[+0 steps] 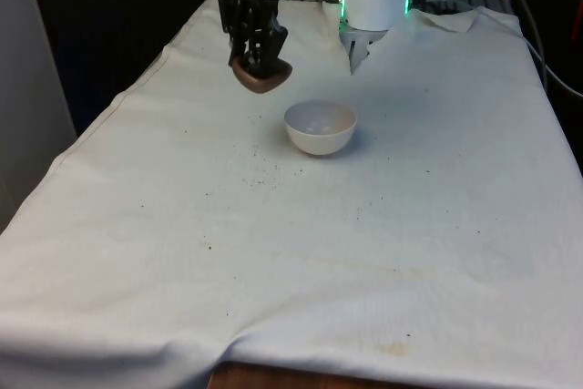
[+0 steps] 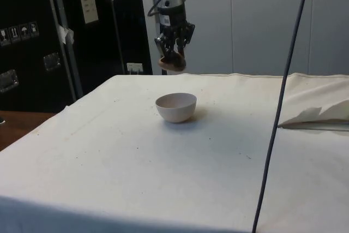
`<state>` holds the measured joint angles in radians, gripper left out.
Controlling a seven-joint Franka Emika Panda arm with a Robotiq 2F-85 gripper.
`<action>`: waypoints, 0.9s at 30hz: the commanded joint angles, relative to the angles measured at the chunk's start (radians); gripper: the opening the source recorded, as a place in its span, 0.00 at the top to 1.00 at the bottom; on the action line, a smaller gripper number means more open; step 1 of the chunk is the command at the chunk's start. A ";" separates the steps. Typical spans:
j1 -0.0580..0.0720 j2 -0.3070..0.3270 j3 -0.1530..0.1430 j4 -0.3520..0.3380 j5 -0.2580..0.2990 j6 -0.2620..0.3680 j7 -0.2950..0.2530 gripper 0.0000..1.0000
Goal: Pour the coffee beans from the cup into the bowl.
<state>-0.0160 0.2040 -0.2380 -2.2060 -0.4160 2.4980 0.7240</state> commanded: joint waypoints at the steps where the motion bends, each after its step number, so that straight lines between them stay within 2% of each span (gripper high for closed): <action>1: 0.005 0.001 -0.008 -0.001 -0.023 0.017 0.027 0.96; 4: 0.007 0.003 -0.006 -0.002 -0.042 0.025 0.060 0.96; 5: 0.001 0.004 0.000 0.000 -0.020 0.010 0.034 0.96; 6: 0.007 0.003 -0.005 -0.003 -0.047 0.028 0.070 0.96; 8: 0.009 0.001 -0.002 -0.009 -0.063 0.034 0.099 0.96; 13: 0.013 -0.003 0.002 -0.020 -0.085 0.044 0.144 0.96; 14: 0.008 0.004 0.008 -0.013 -0.065 0.028 0.122 0.96; 15: 0.014 -0.004 0.003 -0.023 -0.089 0.047 0.153 0.96; 17: 0.017 -0.006 0.004 -0.030 -0.101 0.055 0.179 0.96; 21: 0.020 -0.010 0.009 -0.038 -0.119 0.062 0.216 0.96; 22: 0.015 -0.003 0.016 -0.031 -0.100 0.047 0.196 0.96; 23: 0.021 -0.012 0.012 -0.042 -0.128 0.065 0.235 0.96; 27: 0.026 -0.017 0.015 -0.052 -0.145 0.072 0.269 0.96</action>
<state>0.0050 0.1950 -0.2170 -2.2530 -0.5420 2.5560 0.9730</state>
